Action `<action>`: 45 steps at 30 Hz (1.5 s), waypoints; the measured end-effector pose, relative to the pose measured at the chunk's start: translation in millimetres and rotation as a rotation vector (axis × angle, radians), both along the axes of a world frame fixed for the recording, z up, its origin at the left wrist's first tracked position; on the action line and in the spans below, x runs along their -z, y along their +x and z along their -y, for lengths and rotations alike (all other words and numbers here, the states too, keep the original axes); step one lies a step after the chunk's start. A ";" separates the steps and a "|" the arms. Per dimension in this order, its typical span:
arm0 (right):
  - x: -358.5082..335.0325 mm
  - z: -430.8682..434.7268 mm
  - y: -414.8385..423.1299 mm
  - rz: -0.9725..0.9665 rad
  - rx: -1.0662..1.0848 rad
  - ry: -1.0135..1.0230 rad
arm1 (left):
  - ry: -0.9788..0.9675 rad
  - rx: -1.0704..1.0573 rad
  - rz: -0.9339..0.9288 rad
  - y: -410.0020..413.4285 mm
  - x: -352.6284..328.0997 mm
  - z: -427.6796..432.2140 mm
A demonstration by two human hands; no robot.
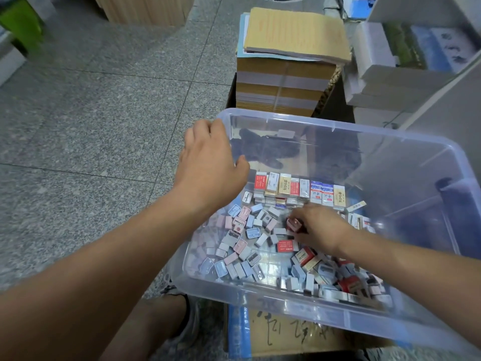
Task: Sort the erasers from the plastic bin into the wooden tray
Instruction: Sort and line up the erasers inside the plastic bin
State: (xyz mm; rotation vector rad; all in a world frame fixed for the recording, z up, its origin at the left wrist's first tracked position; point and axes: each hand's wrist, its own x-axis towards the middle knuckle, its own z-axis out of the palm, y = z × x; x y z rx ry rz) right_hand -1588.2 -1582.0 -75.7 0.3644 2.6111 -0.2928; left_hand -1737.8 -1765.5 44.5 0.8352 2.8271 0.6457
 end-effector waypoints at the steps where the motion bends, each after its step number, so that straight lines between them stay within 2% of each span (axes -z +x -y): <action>1: 1.4 0.7 0.2 -0.013 0.024 -0.017 | 0.002 0.002 -0.002 0.1 0.3 0.0; 5: 4.8 7.5 -3.6 -0.021 0.057 -0.101 | 0.007 0.003 -0.011 -0.4 1.0 -0.6; 11: 10.1 27.2 -8.7 -0.003 -0.051 -0.098 | 0.004 0.003 -0.008 -0.6 1.8 -1.2; 14: 11.2 32.6 -11.3 0.034 -0.073 -0.205 | 0.003 0.005 -0.010 -1.1 1.8 -1.4; 19: 11.4 48.9 -10.1 0.119 -0.237 -0.393 | 0.000 0.002 -0.008 -0.7 2.1 -2.1; 22: 6.8 40.4 -9.8 0.052 -0.087 -0.468 | -0.003 0.001 -0.010 -0.5 1.8 -2.0; 24: 7.7 21.7 -7.0 -0.012 -0.015 -0.331 | -0.005 0.001 -0.011 -0.8 1.9 -1.9; 27: 7.4 2.0 1.0 0.002 -0.090 -0.051 | 0.007 0.004 -0.015 -1.7 2.6 -1.5; 32: 10.1 7.8 1.2 -0.015 -0.117 0.069 | 0.016 0.006 -0.018 -2.0 2.7 -2.1; 38: 7.3 13.1 -2.4 0.063 -0.261 0.014 | 0.005 0.005 -0.031 -2.8 4.1 -2.3; 42: 4.4 10.2 -4.2 0.131 -0.202 -0.110 | 0.002 0.005 -0.031 -2.8 3.1 -2.1; 45: 8.0 4.8 -7.3 0.162 -0.188 -0.083 | 0.007 0.007 -0.024 -2.4 3.2 -1.9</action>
